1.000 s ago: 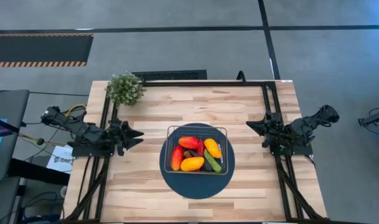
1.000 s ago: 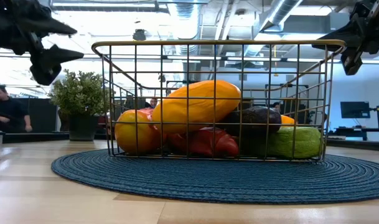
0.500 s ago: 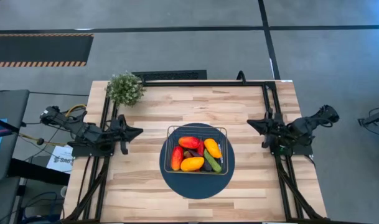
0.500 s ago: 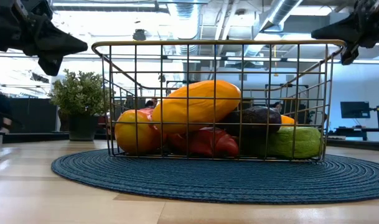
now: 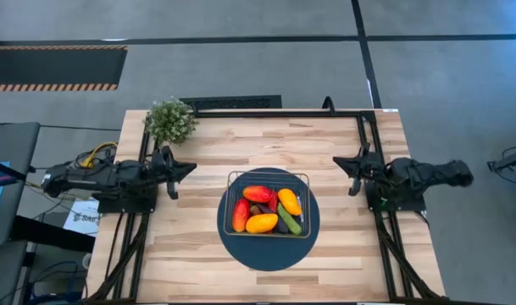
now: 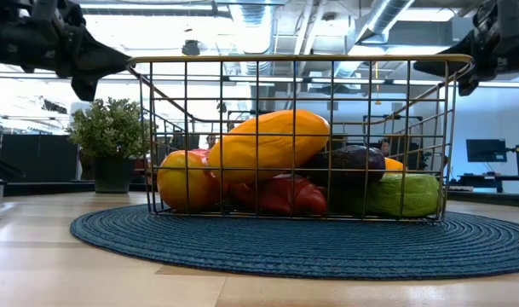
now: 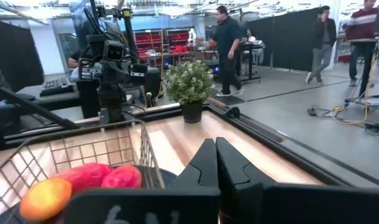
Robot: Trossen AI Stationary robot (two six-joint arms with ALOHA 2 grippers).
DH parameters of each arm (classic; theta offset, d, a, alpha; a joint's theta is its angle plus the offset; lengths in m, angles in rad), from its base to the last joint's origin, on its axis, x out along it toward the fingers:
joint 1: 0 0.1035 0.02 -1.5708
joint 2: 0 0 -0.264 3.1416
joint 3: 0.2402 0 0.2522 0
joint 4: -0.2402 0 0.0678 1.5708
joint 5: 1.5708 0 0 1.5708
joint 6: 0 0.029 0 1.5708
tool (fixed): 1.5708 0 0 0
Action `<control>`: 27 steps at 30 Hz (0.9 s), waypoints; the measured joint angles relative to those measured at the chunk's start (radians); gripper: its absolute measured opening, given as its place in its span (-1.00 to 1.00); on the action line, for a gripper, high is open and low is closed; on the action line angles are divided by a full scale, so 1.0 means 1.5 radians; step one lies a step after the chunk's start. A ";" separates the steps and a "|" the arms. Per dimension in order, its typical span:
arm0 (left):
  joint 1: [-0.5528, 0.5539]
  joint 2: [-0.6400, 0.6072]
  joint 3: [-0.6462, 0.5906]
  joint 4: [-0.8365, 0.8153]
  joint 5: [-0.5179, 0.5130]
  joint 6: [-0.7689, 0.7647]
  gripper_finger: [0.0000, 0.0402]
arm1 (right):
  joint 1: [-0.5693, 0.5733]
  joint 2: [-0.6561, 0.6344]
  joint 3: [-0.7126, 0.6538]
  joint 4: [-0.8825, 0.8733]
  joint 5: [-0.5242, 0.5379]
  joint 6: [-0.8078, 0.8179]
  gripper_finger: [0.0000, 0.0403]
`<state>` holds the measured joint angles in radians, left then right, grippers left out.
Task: Build produce basket
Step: Return to Home Position
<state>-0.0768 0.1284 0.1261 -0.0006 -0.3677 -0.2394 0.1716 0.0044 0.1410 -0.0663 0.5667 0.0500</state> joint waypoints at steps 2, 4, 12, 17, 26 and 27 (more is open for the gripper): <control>0.037 0.000 0.000 0.000 0.047 -0.004 -1.00 | -0.049 0.000 0.000 0.000 -0.044 -0.005 -1.00; 0.063 0.000 0.000 0.000 0.096 -0.005 -1.00 | -0.090 0.000 0.000 0.000 -0.069 -0.006 -1.00; 0.078 0.000 0.000 -0.017 0.169 -0.018 -1.00 | -0.148 0.000 0.001 -0.030 -0.183 0.038 -1.00; 0.058 0.015 0.000 -0.021 0.161 -0.006 -1.00 | -0.131 0.002 0.001 -0.106 -0.173 0.082 -1.00; 0.045 0.038 -0.001 -0.066 0.166 0.065 -1.00 | -0.115 0.001 0.001 -0.152 -0.169 0.066 -1.00; 0.047 0.037 -0.001 -0.070 0.165 0.073 -1.00 | -0.115 0.001 0.001 -0.164 -0.169 0.066 -1.00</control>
<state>-0.0062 0.1837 0.1249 -0.1051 -0.1194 -0.1302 -0.0012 0.0062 0.1417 -0.3131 0.3129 0.1495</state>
